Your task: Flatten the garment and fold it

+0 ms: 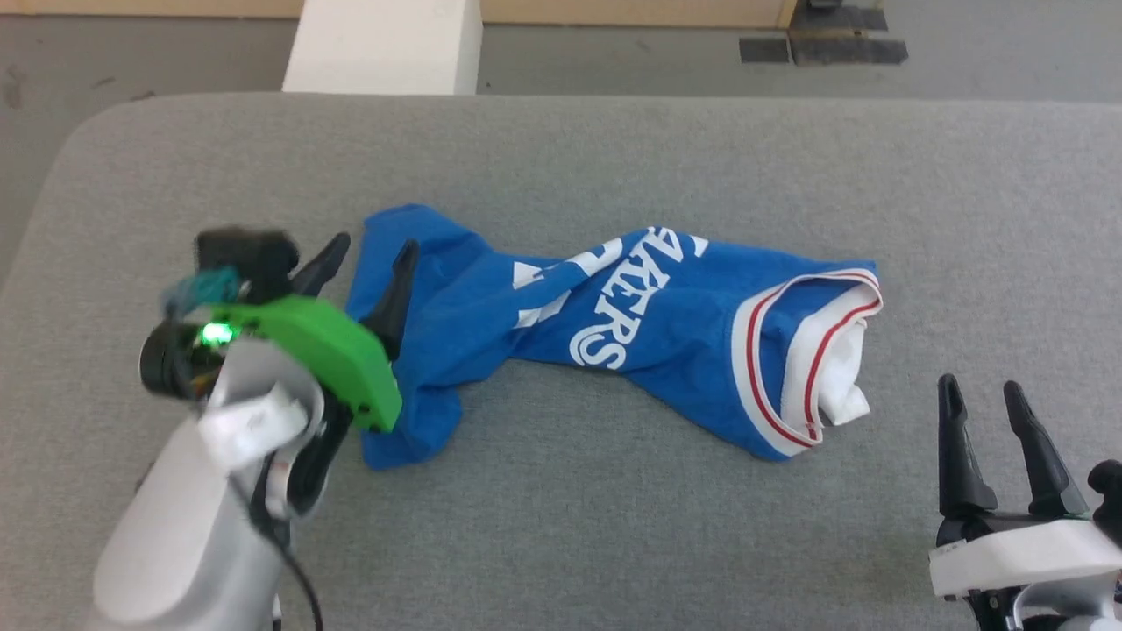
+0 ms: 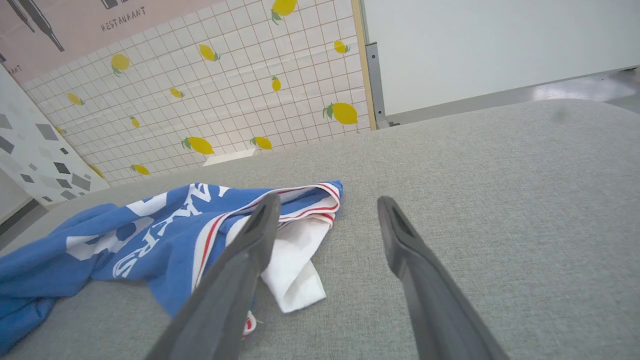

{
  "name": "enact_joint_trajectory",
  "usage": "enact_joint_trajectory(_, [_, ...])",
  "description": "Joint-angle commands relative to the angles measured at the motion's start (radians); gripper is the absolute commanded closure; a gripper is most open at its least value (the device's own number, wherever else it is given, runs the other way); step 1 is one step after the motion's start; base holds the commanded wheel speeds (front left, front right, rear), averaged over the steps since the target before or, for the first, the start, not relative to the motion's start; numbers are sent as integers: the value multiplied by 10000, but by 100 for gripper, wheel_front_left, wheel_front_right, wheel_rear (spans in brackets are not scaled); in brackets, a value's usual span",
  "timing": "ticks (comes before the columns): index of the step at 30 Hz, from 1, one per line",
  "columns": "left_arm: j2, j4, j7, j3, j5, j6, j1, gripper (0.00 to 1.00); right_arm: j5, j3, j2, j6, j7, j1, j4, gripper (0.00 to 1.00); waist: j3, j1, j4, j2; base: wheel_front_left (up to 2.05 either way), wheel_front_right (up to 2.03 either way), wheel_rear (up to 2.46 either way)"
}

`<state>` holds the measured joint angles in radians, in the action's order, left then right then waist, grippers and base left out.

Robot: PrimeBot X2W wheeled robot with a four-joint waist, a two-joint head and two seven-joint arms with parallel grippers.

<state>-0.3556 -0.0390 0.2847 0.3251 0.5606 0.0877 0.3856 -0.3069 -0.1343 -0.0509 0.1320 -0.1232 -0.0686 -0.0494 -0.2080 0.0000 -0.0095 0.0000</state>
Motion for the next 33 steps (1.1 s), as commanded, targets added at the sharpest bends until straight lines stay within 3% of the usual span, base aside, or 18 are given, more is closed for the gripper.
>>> enact_joint_trajectory(1, [-91,384,252,137,-190,-100,402,0,-36,14,7,-13,-10,192,-6,0,-292,0,-237,0,0,0,0])
enact_joint_trajectory(11, [-265,3873,2438,1095,-786,-124,2024,0,-35,58,7,-13,25,496,36,0,-1128,0,-838,0,0,0,0])
enact_joint_trajectory(15, [-118,4606,2561,1284,-840,-157,2229,0,9,54,7,-13,89,627,-82,0,-1355,0,-916,0,0,0,0])
enact_joint_trajectory(16, [-4,4740,2448,1298,-800,-187,2263,63,29,30,7,-13,111,643,-117,0,-1393,0,-902,0,0,0,0])
enact_joint_trajectory(17, [118,4833,2246,1319,-774,-248,2303,100,64,1,7,-13,137,651,-159,0,-1428,0,-872,0,0,0,0])
enact_joint_trajectory(23, [741,5208,1065,1363,-564,-686,2543,100,278,-131,7,-13,361,644,-431,0,-1406,0,-533,0,0,0,0])
enact_joint_trajectory(28, [1095,4732,-21,1234,-392,-990,2791,100,335,-186,7,-13,527,583,-681,0,-1254,0,-104,0,0,0,0])
enact_joint_trajectory(33, [1263,2974,-842,615,110,-724,2352,100,266,-140,7,-13,587,452,-674,0,-871,0,244,0,0,0,0])
